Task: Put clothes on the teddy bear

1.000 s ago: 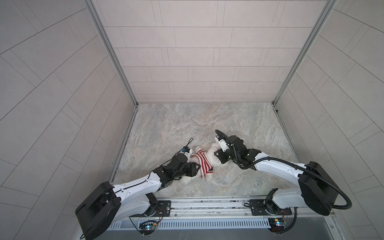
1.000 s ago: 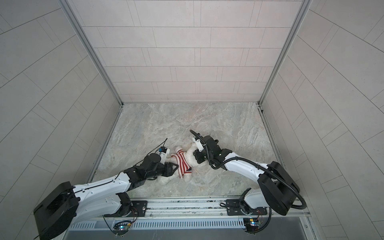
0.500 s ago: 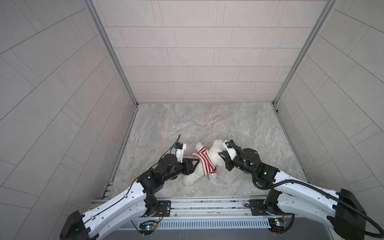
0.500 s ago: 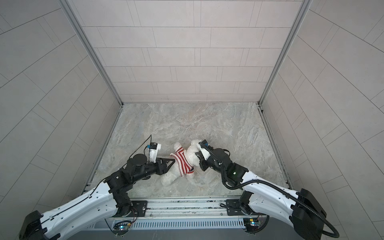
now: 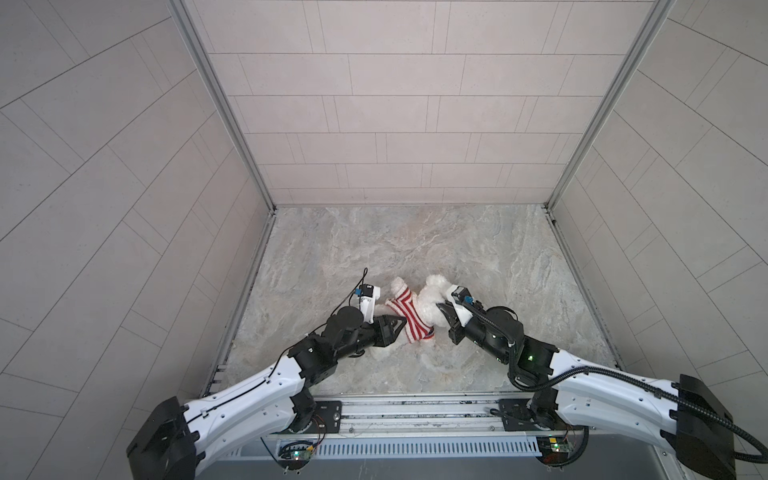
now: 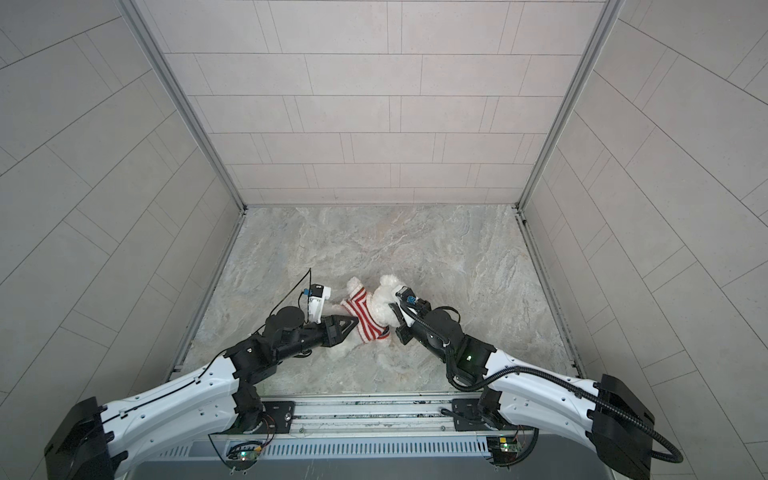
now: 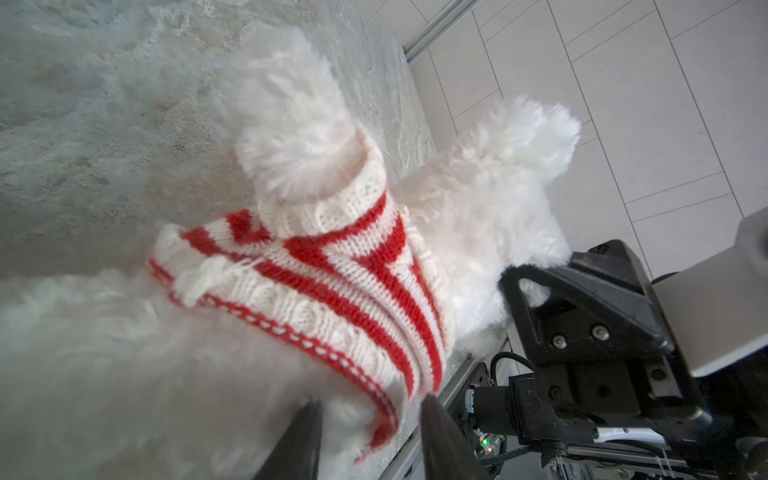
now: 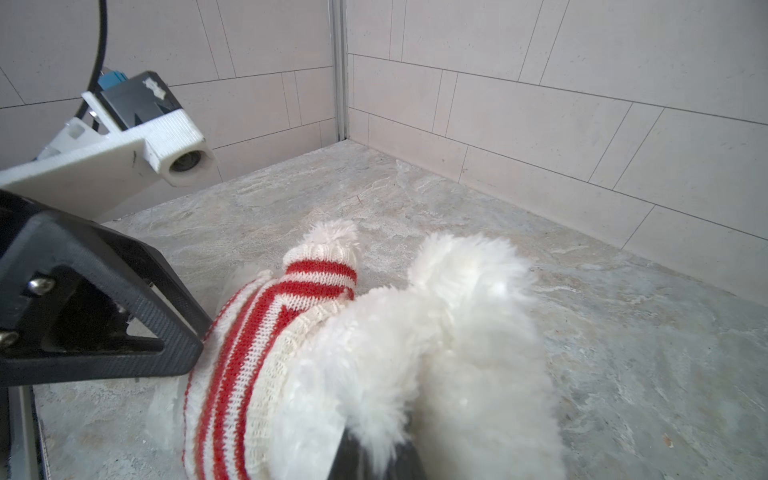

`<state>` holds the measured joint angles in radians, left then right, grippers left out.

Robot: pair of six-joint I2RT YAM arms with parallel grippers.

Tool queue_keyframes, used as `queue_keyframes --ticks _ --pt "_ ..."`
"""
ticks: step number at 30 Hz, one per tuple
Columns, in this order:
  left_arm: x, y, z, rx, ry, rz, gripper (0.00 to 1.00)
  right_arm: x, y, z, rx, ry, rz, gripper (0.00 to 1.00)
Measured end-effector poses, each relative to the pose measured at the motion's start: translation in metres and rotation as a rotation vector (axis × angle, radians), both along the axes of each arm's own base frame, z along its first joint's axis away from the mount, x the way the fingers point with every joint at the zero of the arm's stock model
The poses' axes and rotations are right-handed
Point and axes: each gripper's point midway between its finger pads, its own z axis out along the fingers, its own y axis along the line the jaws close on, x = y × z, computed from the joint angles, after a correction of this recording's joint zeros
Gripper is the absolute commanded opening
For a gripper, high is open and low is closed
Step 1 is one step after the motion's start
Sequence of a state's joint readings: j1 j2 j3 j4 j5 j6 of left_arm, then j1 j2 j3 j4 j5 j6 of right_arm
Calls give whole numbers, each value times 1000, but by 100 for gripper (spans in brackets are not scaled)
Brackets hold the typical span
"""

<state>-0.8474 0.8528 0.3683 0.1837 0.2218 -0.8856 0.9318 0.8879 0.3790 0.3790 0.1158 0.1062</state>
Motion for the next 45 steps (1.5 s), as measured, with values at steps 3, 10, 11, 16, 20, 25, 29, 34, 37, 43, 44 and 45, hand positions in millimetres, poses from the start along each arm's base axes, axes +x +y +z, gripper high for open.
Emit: queue_keyframes --ticks 3,10,11,16,20,25,29,34,37,43,44,45 --pt "2 -3 0 -4 3 1 31 0 -2 3 7 -18 -6 0" --pt "4 -9 2 -20 -3 -12 30 0 -6 10 10 -49 -18 0" --pt "4 -10 3 -24 -5 -15 32 0 -6 9 10 -51 -18 0" --pt "5 -17 14 -45 -14 -33 31 0 -6 9 13 -58 -18 0" --pt "7 -24 21 -57 -22 -48 24 0 -9 13 21 -67 -25 0" --pt "7 -26 23 -60 -26 -52 18 0 -15 18 33 -84 -49 0" --pt "7 -25 22 -58 -24 -50 12 3 -25 18 36 -92 -102 0" --pt "8 -24 22 -55 -21 -40 6 7 -38 20 46 -102 -169 0" --pt "8 -23 22 -54 -25 -33 10 5 -42 24 64 -114 -177 0" --pt "8 -22 27 -60 -43 -36 30 2 -40 21 72 -116 -157 0" --pt "8 -23 27 -59 -44 -37 30 2 -40 21 72 -116 -154 0" --pt "8 -23 27 -58 -46 -37 31 2 -39 21 74 -116 -149 0"
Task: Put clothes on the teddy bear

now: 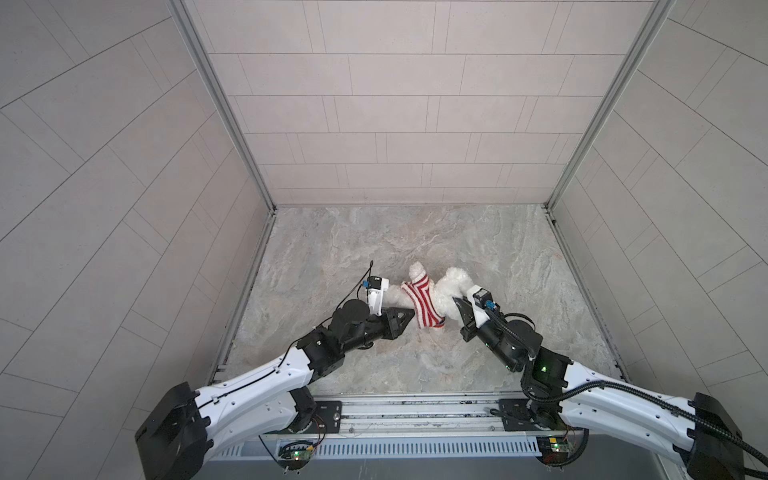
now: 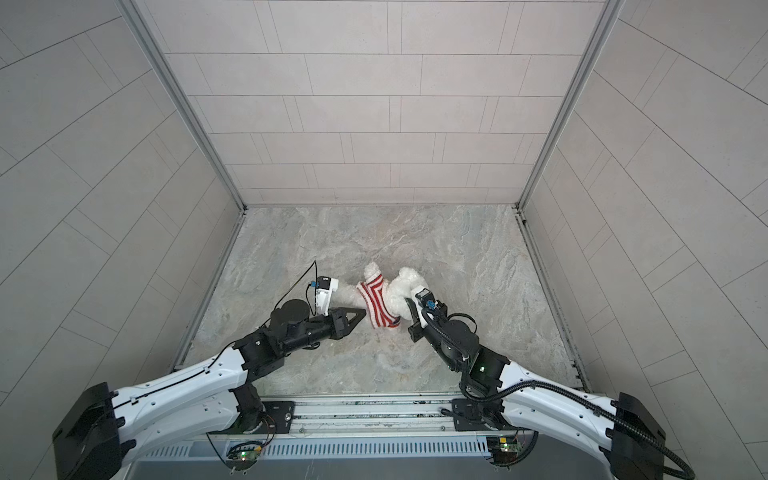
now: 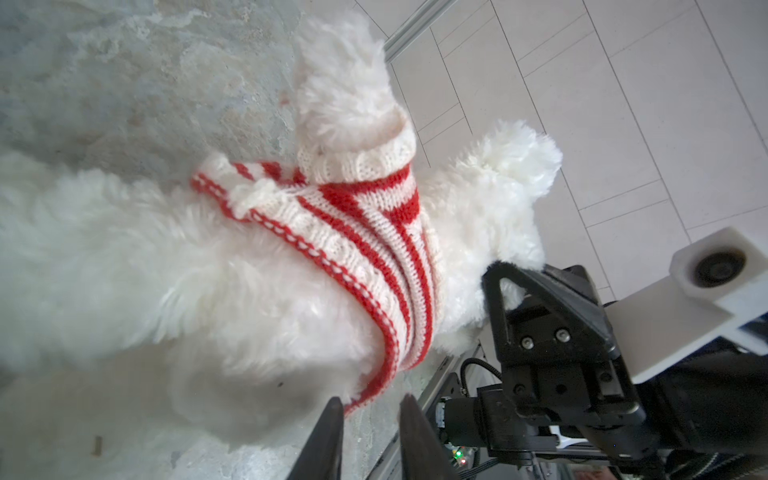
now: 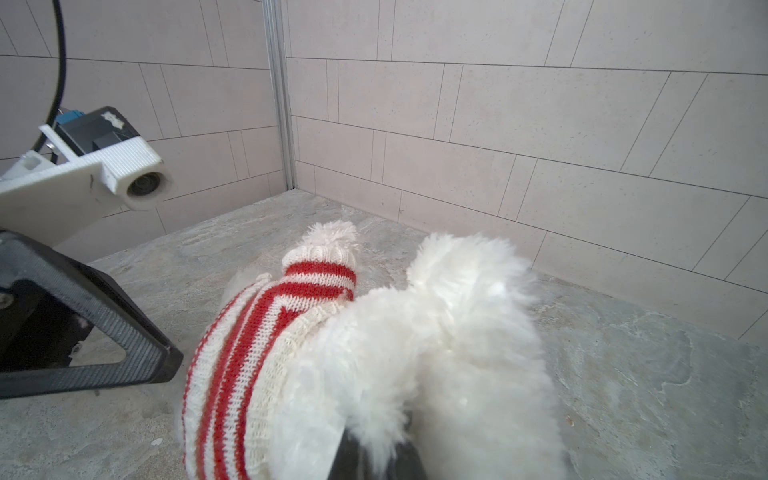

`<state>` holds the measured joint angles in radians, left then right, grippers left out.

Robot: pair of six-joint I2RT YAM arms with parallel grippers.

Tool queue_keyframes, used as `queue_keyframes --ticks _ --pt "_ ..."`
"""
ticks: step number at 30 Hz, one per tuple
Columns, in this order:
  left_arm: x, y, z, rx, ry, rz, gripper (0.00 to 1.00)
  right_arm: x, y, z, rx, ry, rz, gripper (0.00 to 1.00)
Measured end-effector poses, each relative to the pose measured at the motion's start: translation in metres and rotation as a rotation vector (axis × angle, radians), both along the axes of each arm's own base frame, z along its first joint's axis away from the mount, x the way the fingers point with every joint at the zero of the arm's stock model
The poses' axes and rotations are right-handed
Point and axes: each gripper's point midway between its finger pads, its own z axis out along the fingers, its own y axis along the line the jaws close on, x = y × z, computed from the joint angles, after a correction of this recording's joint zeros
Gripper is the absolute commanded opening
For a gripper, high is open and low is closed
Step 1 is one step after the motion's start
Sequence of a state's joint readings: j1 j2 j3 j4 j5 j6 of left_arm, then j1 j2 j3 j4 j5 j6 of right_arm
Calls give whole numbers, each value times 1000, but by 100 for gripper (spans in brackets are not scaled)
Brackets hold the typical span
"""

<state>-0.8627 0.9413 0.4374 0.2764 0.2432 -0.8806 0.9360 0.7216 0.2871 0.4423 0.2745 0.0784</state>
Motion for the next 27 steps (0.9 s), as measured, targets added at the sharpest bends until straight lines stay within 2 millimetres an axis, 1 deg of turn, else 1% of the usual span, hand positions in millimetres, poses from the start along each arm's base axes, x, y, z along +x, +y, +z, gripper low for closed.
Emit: queue_keyframes --ticks 2,5,12,14,17,22,27 --pt "0 0 0 2 -1 -2 31 -1 1 1 4 -2 7 0" --pt "1 -3 -1 8 2 -7 28 -2 3 1 5 -1 20 0" --pt "4 -13 1 3 4 -33 23 -3 6 1 8 -2 35 0" --pt "5 -16 2 -2 4 -41 20 -3 6 1 8 -1 38 0" --pt "5 -18 4 -7 1 -49 13 -3 6 1 8 0 39 0" --pt "5 -18 4 -7 4 -46 0 -3 6 1 8 0 39 0" --pt "3 -10 5 -5 -3 -25 0 -3 4 3 16 -4 29 0"
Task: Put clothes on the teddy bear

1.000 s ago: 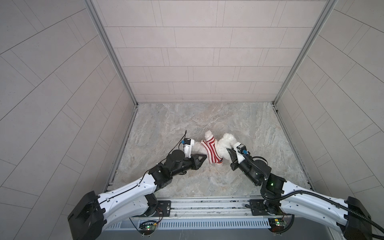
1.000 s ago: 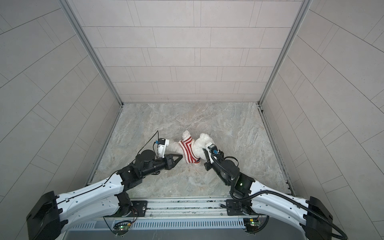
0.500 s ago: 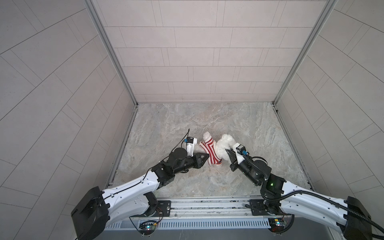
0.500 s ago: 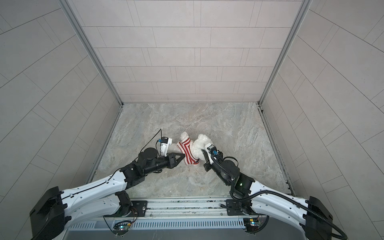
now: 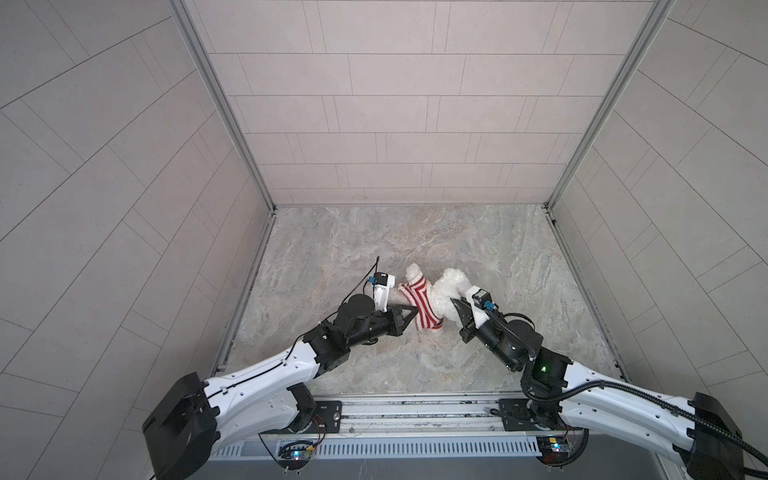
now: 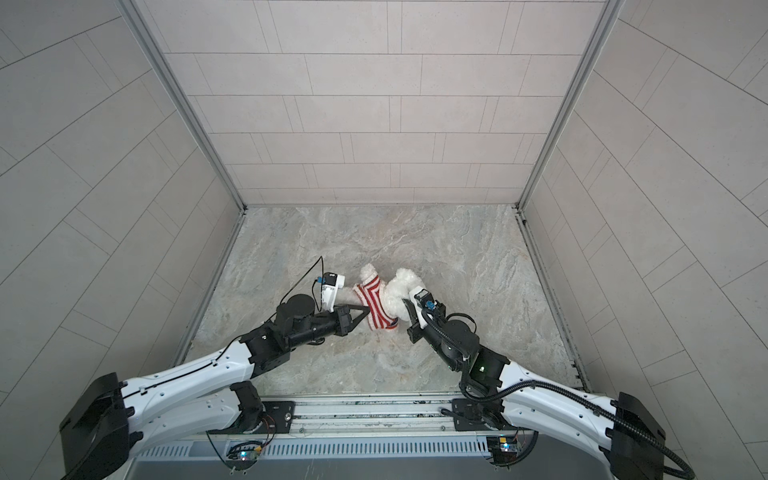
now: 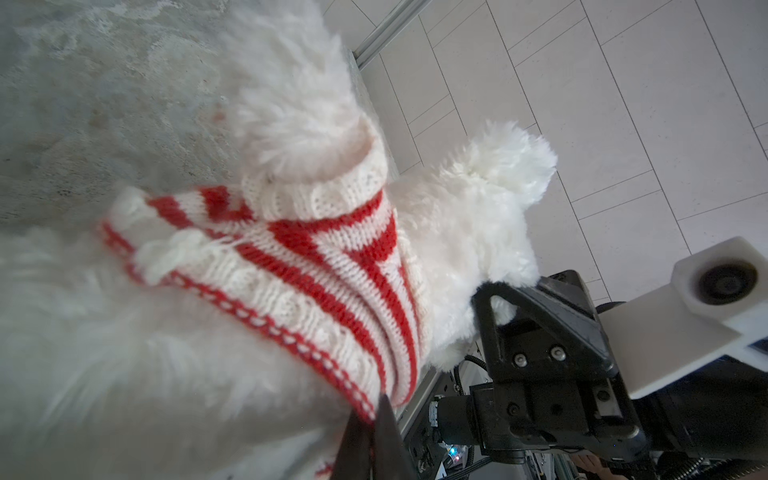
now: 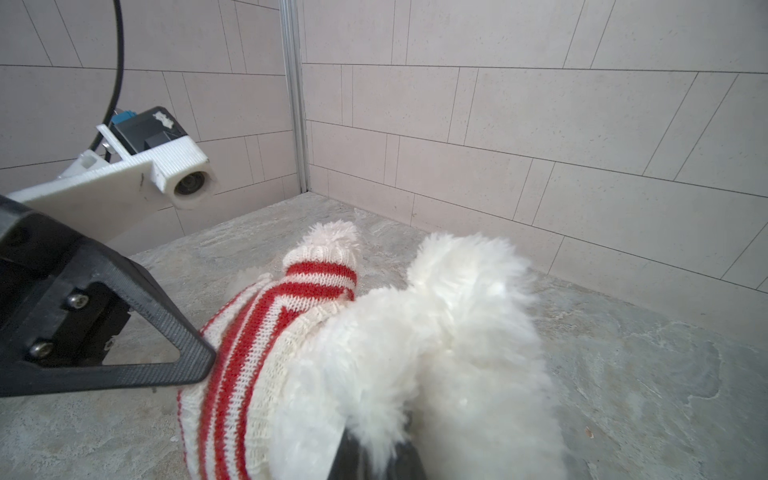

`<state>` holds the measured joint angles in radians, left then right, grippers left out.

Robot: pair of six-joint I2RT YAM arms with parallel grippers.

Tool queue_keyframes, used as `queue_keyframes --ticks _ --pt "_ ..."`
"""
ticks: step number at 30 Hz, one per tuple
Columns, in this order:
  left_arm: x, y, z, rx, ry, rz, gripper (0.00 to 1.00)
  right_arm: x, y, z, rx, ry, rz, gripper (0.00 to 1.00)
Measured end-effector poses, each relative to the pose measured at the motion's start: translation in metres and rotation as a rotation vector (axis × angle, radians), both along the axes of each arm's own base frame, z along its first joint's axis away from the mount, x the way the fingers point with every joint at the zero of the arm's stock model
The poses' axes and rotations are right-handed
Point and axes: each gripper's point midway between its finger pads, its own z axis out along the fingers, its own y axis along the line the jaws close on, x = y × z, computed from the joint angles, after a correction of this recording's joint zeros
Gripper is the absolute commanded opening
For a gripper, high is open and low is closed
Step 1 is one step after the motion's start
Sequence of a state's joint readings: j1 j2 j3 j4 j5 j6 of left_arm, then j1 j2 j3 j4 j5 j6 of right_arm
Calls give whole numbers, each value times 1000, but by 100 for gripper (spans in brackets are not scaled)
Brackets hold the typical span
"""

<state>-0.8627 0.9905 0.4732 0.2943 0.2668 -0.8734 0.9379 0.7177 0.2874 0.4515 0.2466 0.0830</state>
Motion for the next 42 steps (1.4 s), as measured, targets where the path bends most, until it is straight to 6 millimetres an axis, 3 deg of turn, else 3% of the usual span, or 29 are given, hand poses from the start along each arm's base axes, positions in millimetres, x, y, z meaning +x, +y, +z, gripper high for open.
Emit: queue_keyframes --ticks 10,18,22,26,29,35,42 --pt "-8 27 -21 28 24 62 0 -3 -8 11 34 -22 -20 0" --pt "-7 38 -26 17 33 93 1 -5 -9 3 24 -7 -14 0" --pt "-11 35 -26 16 36 65 16 -7 -1 -2 5 1 25 0" --pt "-14 38 -21 24 21 52 30 -12 4 0 -14 -19 74 0" --pt "-11 46 -7 9 -5 67 35 -18 5 7 -23 -53 104 0" --pt "-2 62 11 -12 -27 117 33 -28 6 23 -21 -122 158 0" --pt "-2 55 16 -10 -16 82 34 -34 12 21 -42 -136 206 0"
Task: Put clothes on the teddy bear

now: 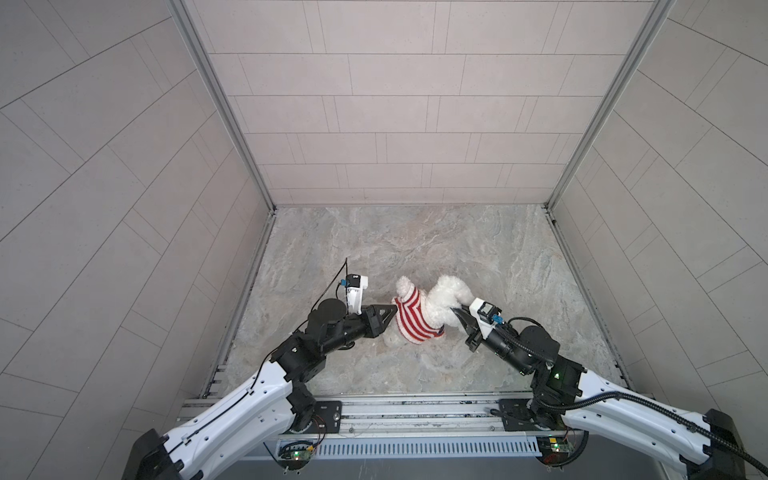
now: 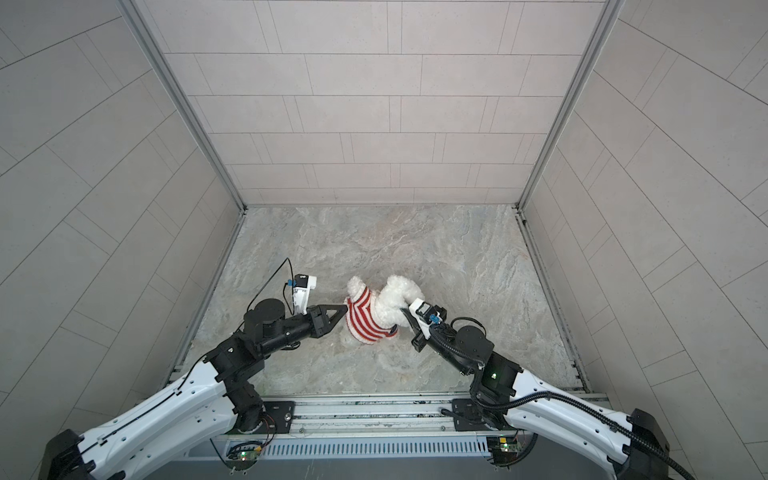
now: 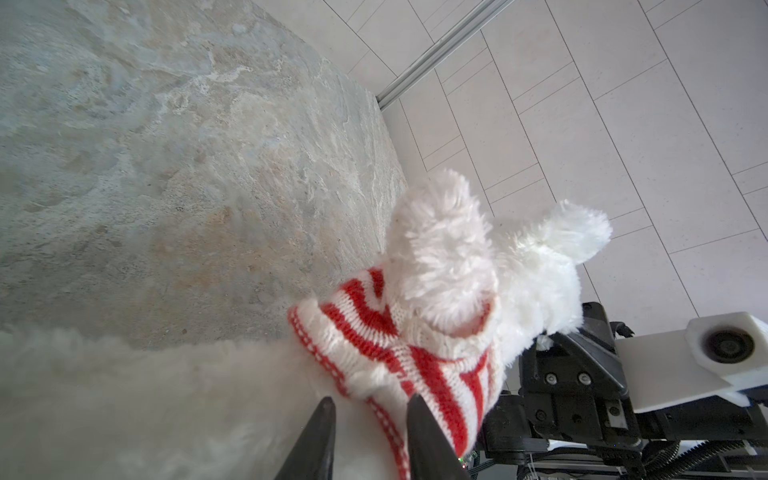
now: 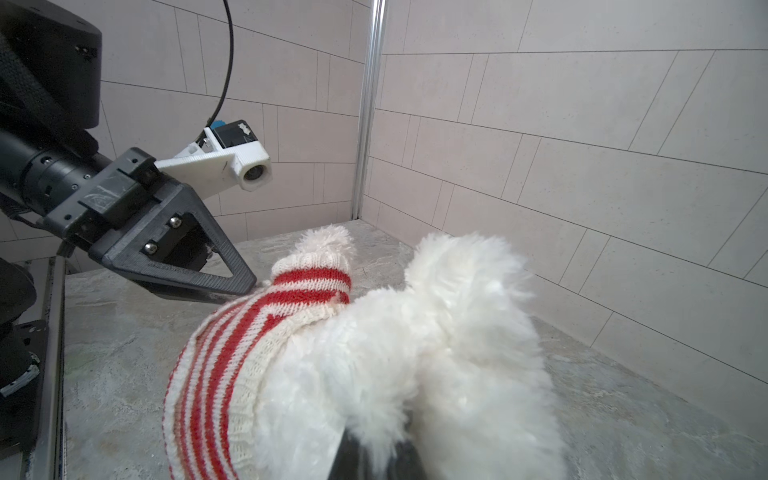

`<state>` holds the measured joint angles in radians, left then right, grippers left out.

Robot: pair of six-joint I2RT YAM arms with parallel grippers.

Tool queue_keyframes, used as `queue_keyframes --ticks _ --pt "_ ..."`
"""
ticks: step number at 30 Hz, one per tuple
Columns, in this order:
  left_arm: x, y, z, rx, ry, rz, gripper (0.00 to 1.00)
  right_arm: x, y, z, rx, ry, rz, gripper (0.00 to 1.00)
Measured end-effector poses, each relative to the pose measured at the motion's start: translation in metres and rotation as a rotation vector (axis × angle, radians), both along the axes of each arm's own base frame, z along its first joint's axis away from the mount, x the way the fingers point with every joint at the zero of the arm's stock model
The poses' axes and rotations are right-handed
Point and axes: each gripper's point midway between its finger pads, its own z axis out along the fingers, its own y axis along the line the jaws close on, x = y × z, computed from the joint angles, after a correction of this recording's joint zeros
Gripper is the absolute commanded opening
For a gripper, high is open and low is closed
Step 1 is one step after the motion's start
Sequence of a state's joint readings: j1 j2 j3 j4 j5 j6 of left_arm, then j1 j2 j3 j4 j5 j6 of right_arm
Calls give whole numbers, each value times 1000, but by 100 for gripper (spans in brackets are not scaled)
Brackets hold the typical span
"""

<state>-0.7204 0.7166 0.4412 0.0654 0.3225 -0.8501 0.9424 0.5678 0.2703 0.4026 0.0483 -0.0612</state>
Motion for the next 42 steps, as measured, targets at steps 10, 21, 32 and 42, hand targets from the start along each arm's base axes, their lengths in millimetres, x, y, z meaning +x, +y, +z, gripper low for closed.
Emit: queue_keyframes --ticks 10,21,32,42 --pt "3 -7 -1 11 17 -24 30 -2 3 -2 -12 -5 18 0" --pt "5 -8 -4 18 24 -16 0 -2 -1 3 1 -19 8 0" --pt "9 14 -10 8 24 68 0 1 -19 -4 30 -29 -70 0" --pt "11 21 -19 21 52 98 13 7 -21 -10 39 2 -111 0"
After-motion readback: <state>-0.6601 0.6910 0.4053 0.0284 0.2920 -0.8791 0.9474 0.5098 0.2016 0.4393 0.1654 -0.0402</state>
